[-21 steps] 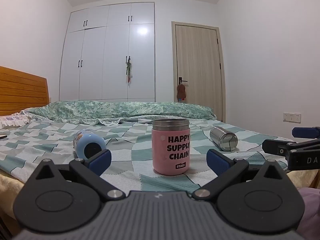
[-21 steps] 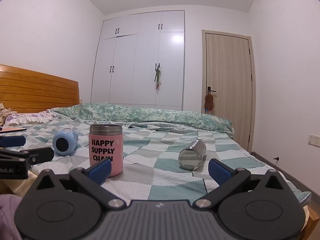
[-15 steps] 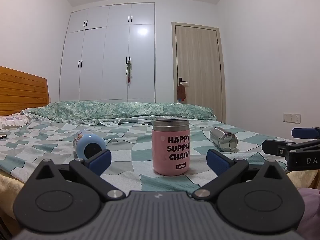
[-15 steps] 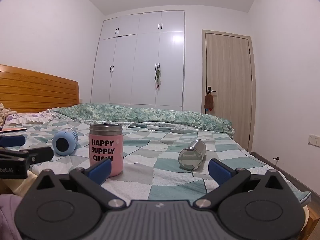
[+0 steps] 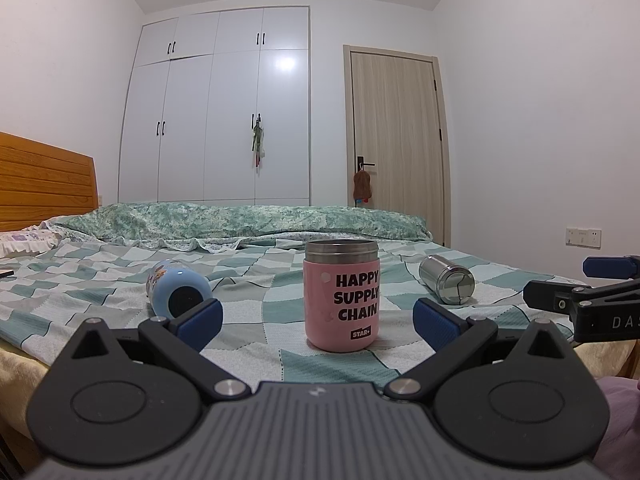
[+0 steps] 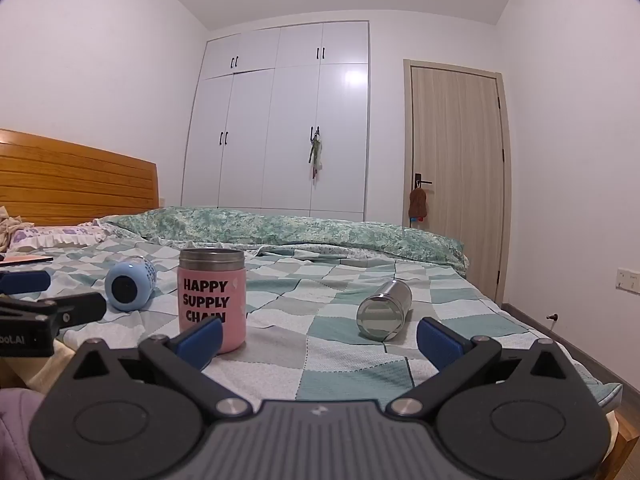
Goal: Flip cup upright
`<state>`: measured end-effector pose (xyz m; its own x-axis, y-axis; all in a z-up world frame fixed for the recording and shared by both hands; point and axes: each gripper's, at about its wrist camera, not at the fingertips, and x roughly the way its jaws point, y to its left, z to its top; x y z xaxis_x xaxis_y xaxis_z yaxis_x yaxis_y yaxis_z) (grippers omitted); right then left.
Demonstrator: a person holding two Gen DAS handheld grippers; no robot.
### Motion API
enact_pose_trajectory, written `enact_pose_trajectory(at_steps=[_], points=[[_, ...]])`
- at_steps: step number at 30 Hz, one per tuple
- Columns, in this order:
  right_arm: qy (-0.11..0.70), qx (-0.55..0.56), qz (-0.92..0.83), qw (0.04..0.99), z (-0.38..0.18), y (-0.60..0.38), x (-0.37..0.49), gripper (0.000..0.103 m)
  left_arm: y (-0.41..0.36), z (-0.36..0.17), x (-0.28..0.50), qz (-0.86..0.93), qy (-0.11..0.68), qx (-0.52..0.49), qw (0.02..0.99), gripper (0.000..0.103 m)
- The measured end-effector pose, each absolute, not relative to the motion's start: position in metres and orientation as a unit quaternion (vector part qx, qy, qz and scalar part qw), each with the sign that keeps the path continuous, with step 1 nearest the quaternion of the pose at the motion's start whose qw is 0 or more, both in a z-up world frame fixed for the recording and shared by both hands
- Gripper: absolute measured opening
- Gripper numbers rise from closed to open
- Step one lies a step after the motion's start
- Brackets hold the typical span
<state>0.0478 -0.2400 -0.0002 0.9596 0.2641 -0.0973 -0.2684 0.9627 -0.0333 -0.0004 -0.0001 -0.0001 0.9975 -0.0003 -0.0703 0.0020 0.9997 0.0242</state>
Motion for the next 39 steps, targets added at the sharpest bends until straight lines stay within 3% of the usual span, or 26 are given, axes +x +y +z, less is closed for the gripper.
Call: enact_pose_trajectory(at_steps=[39], points=[[0.050, -0.026, 0.135, 0.989, 0.0008, -0.2386, 0.0476, 0.103, 0.0000, -0.0001, -0.0010, -0.001, 0.034, 0.011, 0.999, 0.103]])
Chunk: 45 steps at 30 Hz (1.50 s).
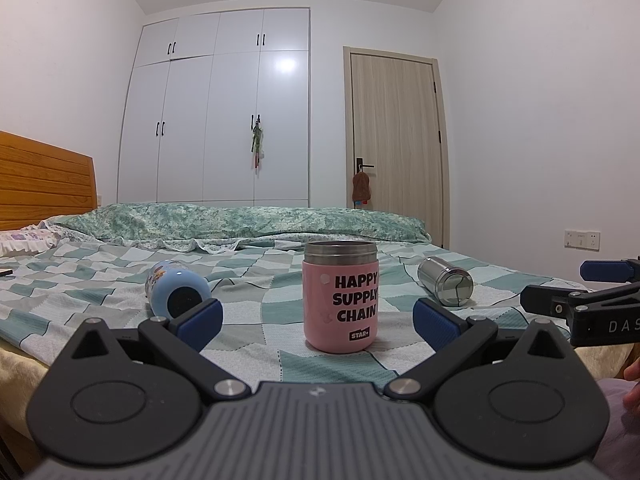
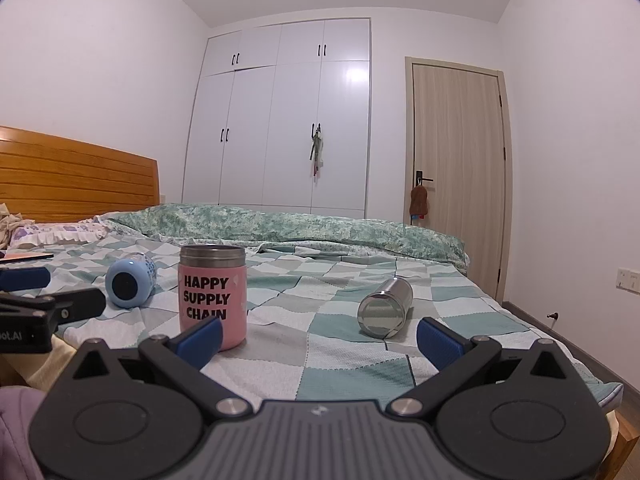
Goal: Flip cup upright
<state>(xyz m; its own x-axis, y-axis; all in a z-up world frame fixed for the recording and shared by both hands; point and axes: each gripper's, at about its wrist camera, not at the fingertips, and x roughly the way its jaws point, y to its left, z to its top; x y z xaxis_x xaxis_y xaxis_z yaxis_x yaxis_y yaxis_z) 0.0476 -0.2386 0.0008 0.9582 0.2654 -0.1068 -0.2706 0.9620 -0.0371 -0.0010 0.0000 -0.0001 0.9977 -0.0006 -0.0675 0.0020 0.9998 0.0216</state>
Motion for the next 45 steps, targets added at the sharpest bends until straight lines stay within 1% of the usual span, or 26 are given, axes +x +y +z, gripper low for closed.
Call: enact_pose_trajectory(at_steps=[32, 38, 45], points=[[0.051, -0.033, 0.139, 0.988, 0.001, -0.237, 0.047, 0.103, -0.006, 0.003, 0.000, -0.001, 0.037, 0.016, 0.999, 0.103], [0.062, -0.025, 0.145, 0.987, 0.013, -0.250, 0.050, 0.103, -0.021, 0.018, 0.012, -0.036, 0.053, 0.012, 0.998, 0.103], [0.076, -0.041, 0.139, 0.987, 0.035, -0.288, 0.075, 0.103, -0.064, 0.048, 0.048, -0.090, 0.059, 0.035, 0.994, 0.103]])
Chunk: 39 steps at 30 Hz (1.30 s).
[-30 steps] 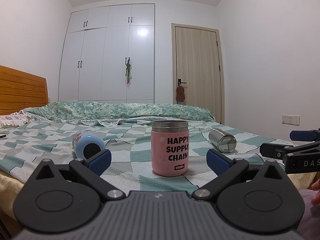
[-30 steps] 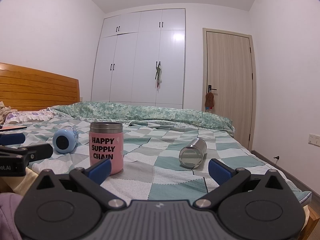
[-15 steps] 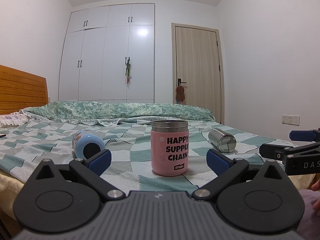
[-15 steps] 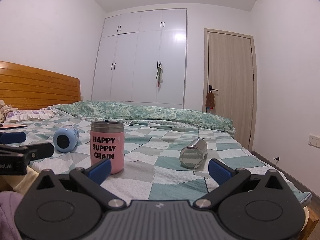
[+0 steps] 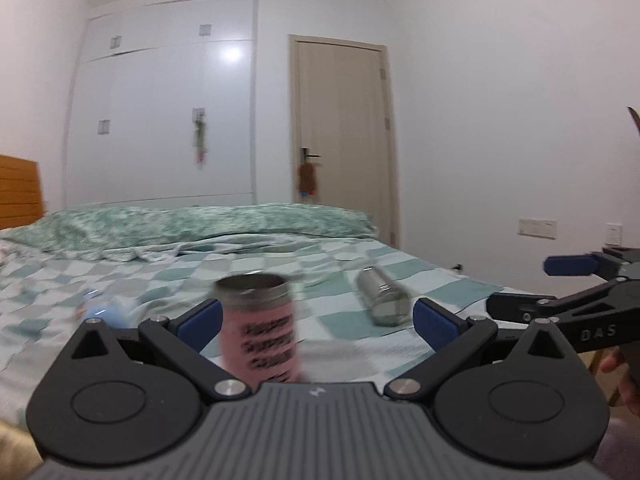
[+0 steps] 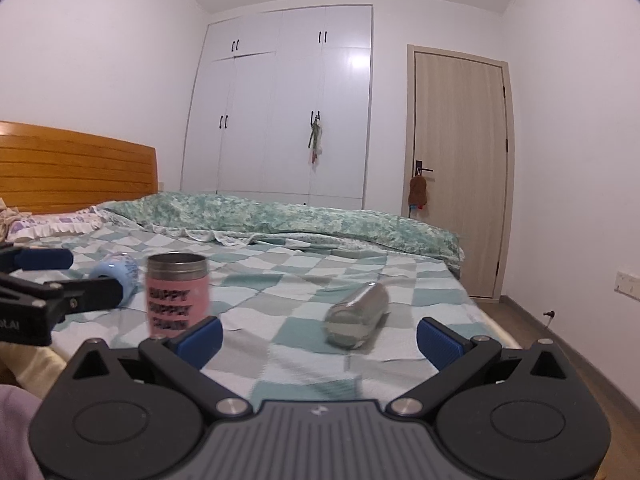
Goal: Flip cup upright
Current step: 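Move the left gripper past the pink can toward the lying silver cup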
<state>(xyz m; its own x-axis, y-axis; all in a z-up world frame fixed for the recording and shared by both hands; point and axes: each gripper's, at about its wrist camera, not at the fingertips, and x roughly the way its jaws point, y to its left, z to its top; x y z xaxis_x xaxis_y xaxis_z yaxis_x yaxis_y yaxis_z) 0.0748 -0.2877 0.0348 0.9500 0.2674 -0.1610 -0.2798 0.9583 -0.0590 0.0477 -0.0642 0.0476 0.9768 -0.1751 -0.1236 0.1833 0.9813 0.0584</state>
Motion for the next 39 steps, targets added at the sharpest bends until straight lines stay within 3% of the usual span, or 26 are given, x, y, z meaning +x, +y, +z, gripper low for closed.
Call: enact_pose_trajectory(at_steps=[24, 39], points=[[0.215, -0.072, 0.143, 0.963, 0.051, -0.425, 0.291, 0.103, -0.194, 0.070, 0.294, -0.142, 0.222, 0.097, 0.960, 0.103], [0.273, -0.101, 0.189, 0.938, 0.039, -0.427, 0.372, 0.103, -0.218, 0.045, 0.408, -0.151, 0.355, 0.111, 0.916, 0.103]])
